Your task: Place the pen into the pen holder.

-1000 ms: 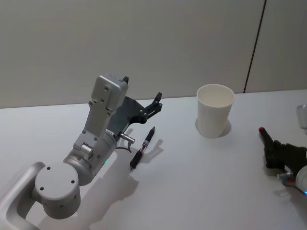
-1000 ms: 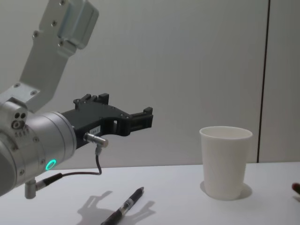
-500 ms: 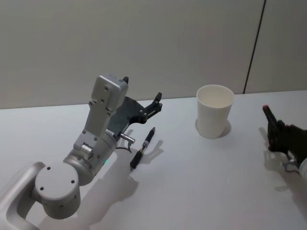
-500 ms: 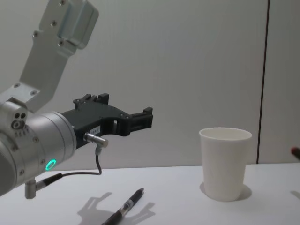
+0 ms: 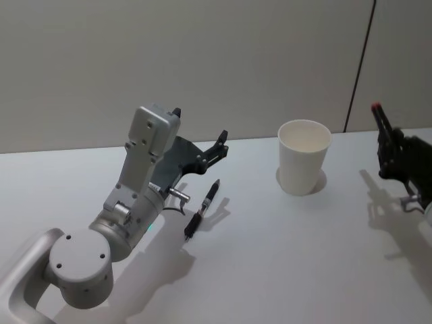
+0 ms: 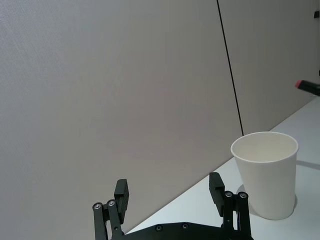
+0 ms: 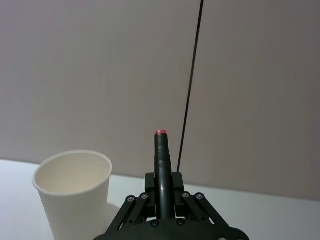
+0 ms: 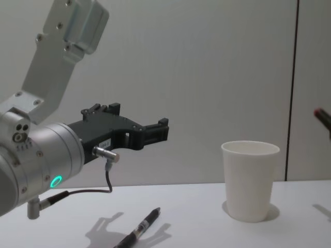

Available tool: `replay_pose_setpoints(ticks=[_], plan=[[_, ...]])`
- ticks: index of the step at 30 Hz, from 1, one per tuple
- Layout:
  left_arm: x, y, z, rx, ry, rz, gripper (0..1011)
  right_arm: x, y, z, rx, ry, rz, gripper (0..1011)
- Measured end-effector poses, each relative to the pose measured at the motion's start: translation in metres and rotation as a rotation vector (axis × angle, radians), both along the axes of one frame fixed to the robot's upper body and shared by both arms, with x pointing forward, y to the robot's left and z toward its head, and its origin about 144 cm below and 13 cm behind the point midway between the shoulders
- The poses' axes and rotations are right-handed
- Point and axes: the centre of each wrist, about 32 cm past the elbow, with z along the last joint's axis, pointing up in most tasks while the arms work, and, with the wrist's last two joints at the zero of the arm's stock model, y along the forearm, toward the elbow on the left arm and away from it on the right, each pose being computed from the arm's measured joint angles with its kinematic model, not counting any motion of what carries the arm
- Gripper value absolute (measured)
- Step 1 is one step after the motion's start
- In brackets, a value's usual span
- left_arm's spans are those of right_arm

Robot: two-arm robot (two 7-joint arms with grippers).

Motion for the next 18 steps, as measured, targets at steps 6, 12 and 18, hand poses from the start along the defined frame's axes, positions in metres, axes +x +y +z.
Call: replay_pose_setpoints(ticks=[6,12,18], plan=[[0.0,0.0,0.0,0.0,0.0,0.0,1001,0.008,0.0,0.005,0.01,-0.085,0.029,187],[0.0,0.0,0.0,0.0,0.0,0.0,1001,0.021,0.0,0.011,0.02,-0.186,0.066,187],[0.0,0.0,0.0,0.0,0.0,0.0,1001,0.039,0.003,0.017,0.028,-0.283,0.113,187]])
